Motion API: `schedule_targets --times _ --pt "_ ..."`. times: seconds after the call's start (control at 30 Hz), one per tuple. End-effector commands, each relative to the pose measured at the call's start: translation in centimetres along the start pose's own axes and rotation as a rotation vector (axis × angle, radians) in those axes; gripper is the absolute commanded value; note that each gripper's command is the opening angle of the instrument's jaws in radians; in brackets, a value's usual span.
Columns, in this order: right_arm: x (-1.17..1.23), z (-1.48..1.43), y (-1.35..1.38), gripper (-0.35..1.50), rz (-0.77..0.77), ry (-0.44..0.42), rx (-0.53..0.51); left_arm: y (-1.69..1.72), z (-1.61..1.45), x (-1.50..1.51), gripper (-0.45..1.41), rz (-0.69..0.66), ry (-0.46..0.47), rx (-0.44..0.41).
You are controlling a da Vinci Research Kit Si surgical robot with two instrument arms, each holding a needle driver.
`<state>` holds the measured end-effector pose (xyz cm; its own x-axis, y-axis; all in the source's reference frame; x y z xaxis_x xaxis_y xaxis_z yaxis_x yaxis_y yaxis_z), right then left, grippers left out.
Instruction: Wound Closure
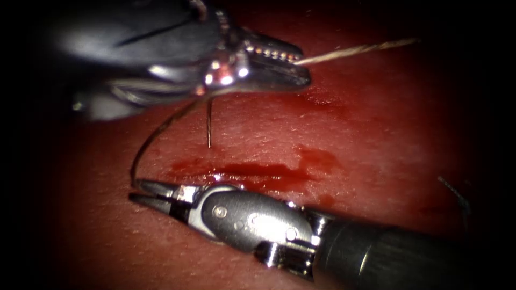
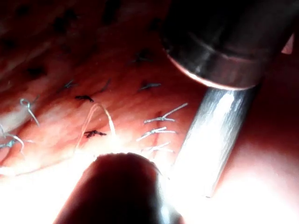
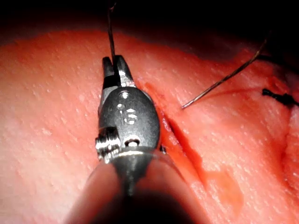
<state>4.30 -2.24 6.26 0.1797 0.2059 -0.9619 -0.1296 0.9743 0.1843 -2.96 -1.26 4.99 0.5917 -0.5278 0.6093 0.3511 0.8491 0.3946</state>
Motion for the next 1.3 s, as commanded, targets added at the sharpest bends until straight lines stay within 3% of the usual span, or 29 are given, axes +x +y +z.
schedule_targets --times 0.03,0.23,0.47,0.67,0.73,1.07,1.2,1.3 --pt "0.0 0.05 0.02 -0.35 0.0 0.003 0.001 0.03 0.05 -0.03 -0.45 0.009 -0.008 0.009" --pt "0.07 -0.15 0.05 -0.35 0.009 0.013 0.021 0.22 -0.21 0.2 -0.45 0.075 -0.061 0.009" --pt "0.44 -0.77 0.22 -0.35 0.046 0.08 0.108 0.46 -0.93 0.84 -0.45 0.15 -0.179 -0.028" --pt "0.56 -1.0 0.35 -0.35 0.067 0.097 0.091 0.55 -1.26 1.12 -0.45 0.174 -0.258 -0.072" --pt "0.54 -0.99 0.4 -0.35 0.076 0.075 0.055 0.51 -1.38 1.19 -0.45 0.201 -0.329 -0.068" --pt "0.49 -0.89 0.44 -0.33 0.094 0.081 0.026 0.38 -1.16 1.3 -0.45 0.216 -0.546 -0.118" --pt "0.47 -0.85 0.49 0.93 0.101 0.111 -0.002 0.35 -0.99 1.36 -0.45 0.218 -0.597 -0.163" --pt "0.47 -0.81 0.52 1.35 0.113 0.11 -0.008 0.35 -0.83 1.41 -0.45 0.224 -0.626 -0.187"
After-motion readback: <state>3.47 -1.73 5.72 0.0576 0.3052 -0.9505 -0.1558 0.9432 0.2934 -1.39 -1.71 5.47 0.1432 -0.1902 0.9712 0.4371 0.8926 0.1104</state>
